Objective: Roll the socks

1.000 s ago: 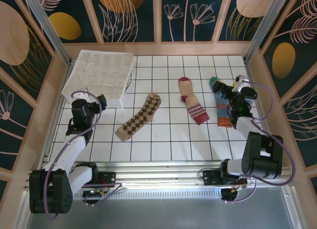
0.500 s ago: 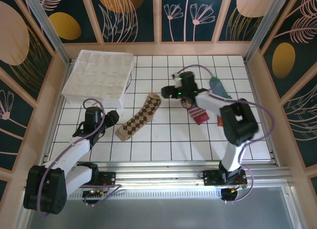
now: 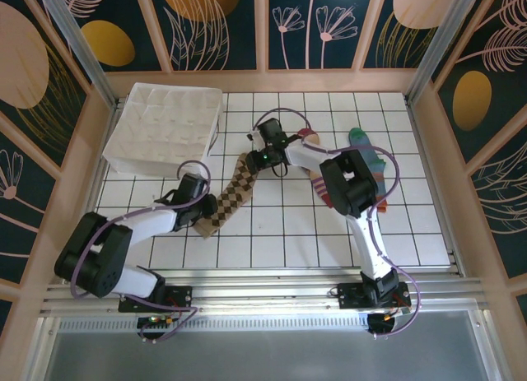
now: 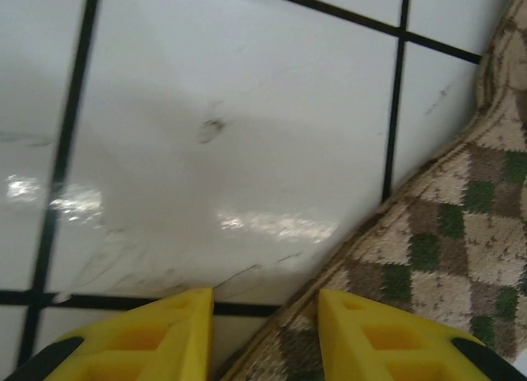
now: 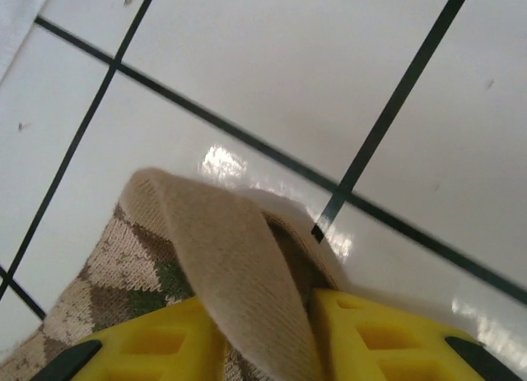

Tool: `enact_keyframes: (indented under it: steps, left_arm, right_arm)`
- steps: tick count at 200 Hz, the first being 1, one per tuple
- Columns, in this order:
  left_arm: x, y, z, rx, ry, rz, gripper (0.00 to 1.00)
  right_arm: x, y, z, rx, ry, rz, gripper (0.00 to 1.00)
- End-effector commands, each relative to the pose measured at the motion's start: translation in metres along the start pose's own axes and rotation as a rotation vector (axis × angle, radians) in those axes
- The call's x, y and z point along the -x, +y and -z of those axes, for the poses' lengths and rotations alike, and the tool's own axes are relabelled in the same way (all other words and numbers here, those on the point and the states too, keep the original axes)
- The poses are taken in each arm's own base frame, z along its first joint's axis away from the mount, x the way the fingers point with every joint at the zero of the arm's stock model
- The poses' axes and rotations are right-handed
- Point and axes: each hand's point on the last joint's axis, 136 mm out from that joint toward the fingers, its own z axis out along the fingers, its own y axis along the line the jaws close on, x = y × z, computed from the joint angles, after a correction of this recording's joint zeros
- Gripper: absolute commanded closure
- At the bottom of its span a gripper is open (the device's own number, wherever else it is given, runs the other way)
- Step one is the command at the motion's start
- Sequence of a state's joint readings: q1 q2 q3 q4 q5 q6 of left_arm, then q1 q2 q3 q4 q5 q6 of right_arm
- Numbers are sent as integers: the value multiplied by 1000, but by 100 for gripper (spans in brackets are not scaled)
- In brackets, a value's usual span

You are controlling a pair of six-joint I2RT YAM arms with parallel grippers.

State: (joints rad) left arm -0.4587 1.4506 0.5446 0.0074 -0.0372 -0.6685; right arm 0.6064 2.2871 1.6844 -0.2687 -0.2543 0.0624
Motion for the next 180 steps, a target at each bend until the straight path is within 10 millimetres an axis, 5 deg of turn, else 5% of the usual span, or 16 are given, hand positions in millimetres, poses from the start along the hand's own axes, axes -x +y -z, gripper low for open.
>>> enact_keyframes:
  steps: [1, 84, 129, 180]
  left_arm:
    - [-32, -33, -10, -66, 121, 17, 62]
    - [-16, -128, -6, -163, 109, 47, 55]
    - [9, -127, 7, -74, 57, -132, 45]
    - [25, -118, 19, -98, 36, -162, 42]
  right_arm:
    - [-29, -43, -11, -74, 125, -36, 67]
    - [33, -85, -5, -136, 36, -48, 65]
    - [68, -80, 45, -145, -51, 14, 52]
    - [37, -56, 90, -180, -51, 112, 45]
